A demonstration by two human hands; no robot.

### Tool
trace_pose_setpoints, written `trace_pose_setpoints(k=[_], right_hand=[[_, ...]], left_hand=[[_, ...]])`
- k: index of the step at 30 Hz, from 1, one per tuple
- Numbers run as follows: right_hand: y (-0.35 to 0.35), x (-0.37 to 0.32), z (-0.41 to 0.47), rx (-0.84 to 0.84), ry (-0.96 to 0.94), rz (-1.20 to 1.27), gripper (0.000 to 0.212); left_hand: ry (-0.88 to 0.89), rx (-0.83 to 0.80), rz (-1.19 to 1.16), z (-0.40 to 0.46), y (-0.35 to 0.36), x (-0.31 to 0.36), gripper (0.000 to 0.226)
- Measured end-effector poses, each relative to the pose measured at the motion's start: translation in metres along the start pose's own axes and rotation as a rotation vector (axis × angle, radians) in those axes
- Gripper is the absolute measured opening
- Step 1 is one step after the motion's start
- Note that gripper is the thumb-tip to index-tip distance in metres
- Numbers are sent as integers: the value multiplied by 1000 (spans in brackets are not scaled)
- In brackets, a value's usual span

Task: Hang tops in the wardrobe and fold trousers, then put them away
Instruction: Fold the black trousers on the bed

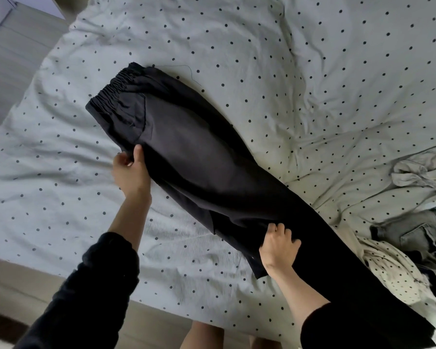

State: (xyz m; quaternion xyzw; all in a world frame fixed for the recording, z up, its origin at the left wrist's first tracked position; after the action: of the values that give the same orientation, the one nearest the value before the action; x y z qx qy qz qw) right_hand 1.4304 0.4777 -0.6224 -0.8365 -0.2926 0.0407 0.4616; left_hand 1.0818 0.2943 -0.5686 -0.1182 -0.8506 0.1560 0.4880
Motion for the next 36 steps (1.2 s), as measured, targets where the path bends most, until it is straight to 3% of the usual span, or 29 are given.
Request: trace_pose_setpoints(k=[5, 8, 11, 14, 16, 21, 23, 24, 28, 32, 36], right_hand=[[16, 12, -5, -53, -45, -139, 64], [20, 17, -3, -81, -72, -225, 47], [3, 19, -11, 19, -79, -168, 31], [-9, 31, -34, 203, -176, -21, 42], [-1, 43, -47, 219, -233, 11, 49], [36, 51, -53, -62, -299, -20, 55], [39, 45, -50, -100, -314, 17, 62], [34, 39, -49, -90, -329, 39, 65], [-6, 2, -41, 6, -433, 193, 71], [-76, -66, -25, 202, -575, 321, 66], [-135, -140, -16, 361, -719, 348, 62]], left_hand=[[-30, -17, -59, -13, -5, -11, 24], [-81, -69, -129, -11, -2, -13, 18], [-94, -110, -162, -12, 2, -17, 22], [-55, -72, -95, -15, -1, -19, 25], [-75, -46, -94, -7, -6, -20, 22], [-121, -46, -104, 6, -5, -23, 23], [-137, -62, -133, 5, -3, -25, 17], [-153, -73, -163, 6, -2, -24, 16], [-210, -174, -286, 21, 6, -10, 50], [-176, -267, -348, 32, 14, 24, 20], [-185, -319, -407, 32, 18, 42, 11]])
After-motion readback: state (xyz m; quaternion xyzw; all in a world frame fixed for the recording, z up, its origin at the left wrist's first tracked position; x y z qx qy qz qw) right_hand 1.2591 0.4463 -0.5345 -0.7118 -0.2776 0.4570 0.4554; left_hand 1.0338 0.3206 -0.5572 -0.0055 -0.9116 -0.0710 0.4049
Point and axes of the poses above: each hand's wrist, its own z-axis towards the middle knuckle, its own y-axis out of the palm, x = y × z, the point moved 10 cm from there along z, towards the middle knuckle, and after that the axes turned 3 degrees about -y, right-handed, at the moved point
